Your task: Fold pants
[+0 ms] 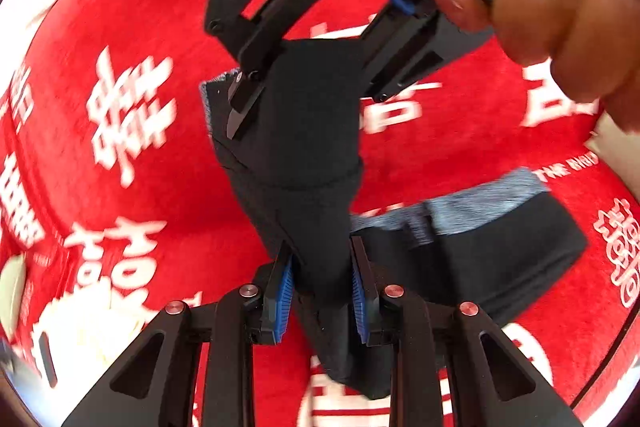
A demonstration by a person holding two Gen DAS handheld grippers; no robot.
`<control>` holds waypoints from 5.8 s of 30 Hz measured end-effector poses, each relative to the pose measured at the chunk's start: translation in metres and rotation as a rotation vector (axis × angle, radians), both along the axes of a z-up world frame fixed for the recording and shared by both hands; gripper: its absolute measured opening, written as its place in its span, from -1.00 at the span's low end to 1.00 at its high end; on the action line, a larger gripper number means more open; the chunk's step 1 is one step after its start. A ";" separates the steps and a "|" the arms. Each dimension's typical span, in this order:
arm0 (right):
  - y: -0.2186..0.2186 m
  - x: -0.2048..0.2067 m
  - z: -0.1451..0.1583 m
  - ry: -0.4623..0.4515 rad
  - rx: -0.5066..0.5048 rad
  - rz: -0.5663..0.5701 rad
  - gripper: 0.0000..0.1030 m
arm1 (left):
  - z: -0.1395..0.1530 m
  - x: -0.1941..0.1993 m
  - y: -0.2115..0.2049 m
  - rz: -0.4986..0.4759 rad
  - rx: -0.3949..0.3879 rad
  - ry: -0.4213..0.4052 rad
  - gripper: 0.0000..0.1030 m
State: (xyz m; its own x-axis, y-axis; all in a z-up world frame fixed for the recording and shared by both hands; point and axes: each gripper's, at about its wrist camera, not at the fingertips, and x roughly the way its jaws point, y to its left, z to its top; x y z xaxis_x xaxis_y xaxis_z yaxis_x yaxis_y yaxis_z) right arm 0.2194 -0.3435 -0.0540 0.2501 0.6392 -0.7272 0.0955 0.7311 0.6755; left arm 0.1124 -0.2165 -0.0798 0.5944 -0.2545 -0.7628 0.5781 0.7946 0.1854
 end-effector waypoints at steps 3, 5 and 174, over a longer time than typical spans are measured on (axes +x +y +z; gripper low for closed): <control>-0.044 -0.034 0.000 -0.037 0.064 -0.081 -0.67 | 0.003 -0.022 -0.032 -0.085 0.019 -0.010 -0.48; -0.074 -0.060 -0.003 -0.055 0.113 -0.138 -0.67 | 0.002 -0.035 -0.050 -0.132 0.031 -0.007 -0.48; -0.263 -0.226 -0.156 0.131 0.071 -0.415 0.34 | -0.162 0.132 -0.048 -0.057 -0.213 0.993 0.75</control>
